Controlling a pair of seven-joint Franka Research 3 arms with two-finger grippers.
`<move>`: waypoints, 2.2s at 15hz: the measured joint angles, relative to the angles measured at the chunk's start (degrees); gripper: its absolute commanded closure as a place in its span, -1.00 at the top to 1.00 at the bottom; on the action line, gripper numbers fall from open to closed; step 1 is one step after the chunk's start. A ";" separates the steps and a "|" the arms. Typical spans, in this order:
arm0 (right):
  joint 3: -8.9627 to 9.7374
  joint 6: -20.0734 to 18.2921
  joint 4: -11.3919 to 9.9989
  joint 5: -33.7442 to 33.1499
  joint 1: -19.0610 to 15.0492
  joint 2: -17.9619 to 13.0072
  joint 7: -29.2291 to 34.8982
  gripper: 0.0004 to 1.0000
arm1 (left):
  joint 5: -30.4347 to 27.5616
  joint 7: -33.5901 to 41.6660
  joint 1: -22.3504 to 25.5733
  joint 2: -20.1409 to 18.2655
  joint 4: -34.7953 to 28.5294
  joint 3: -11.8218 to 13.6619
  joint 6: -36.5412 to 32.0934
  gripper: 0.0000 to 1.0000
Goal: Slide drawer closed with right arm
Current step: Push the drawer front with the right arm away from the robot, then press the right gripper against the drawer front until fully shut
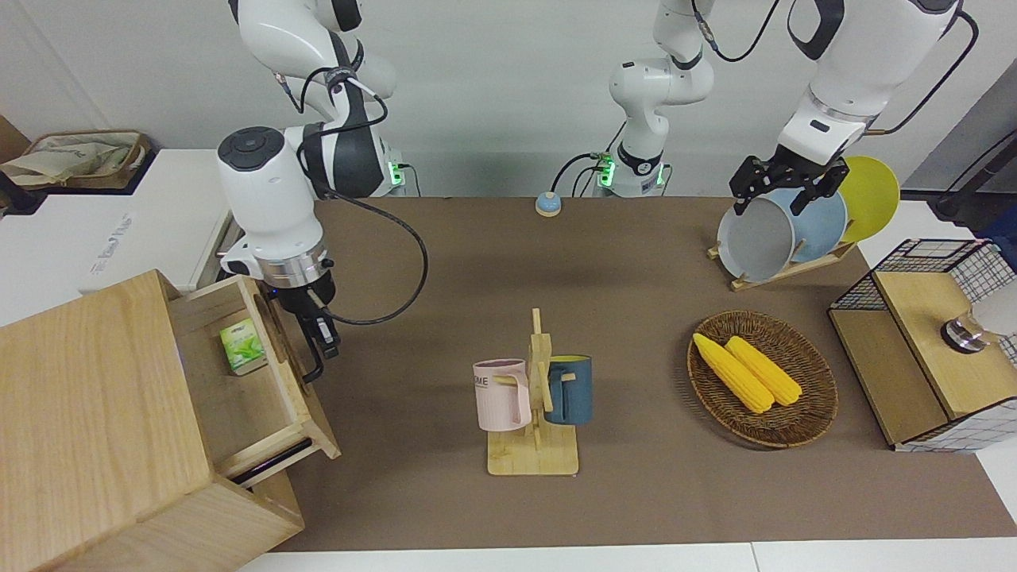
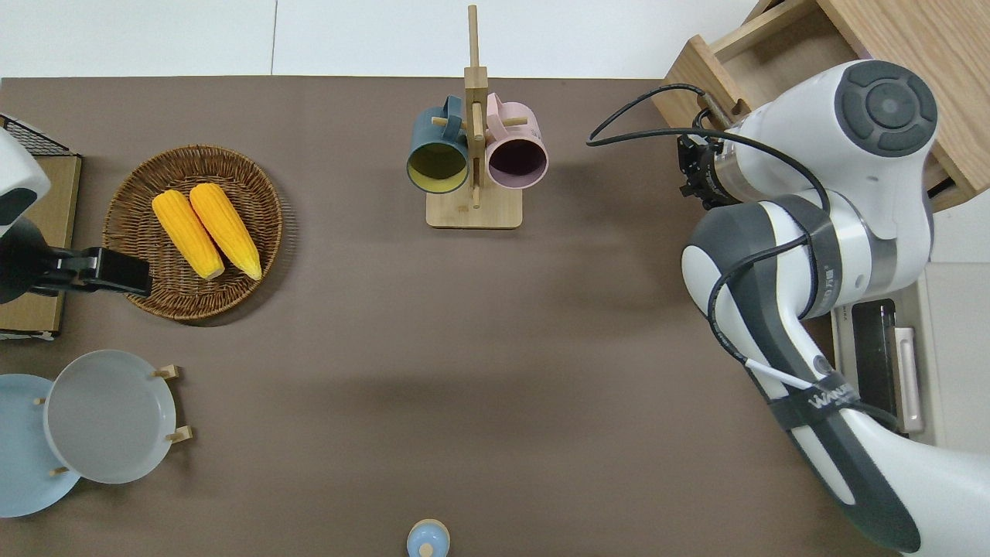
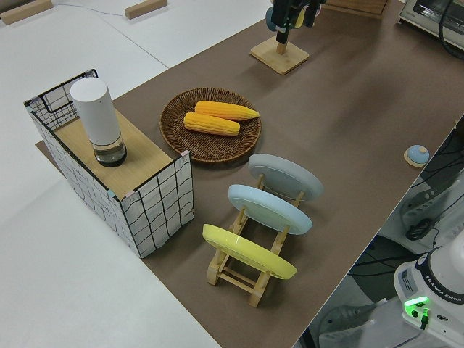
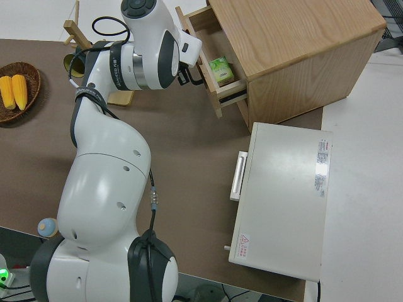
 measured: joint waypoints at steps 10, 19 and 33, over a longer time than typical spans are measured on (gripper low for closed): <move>0.10 0.30 1.74 4.22 -5.76 1.30 -10.60 -1.00 | 0.00 0.00 0.00 0.00 0.00 0.00 0.00 0.99; 0.19 0.31 2.79 4.32 -6.78 2.18 -13.52 -1.00 | 0.00 0.00 0.00 0.00 0.00 0.00 0.00 0.99; 4.21 0.37 3.10 4.68 -10.61 2.61 -16.37 -1.00 | 0.00 0.00 0.00 0.00 0.00 0.00 0.00 0.99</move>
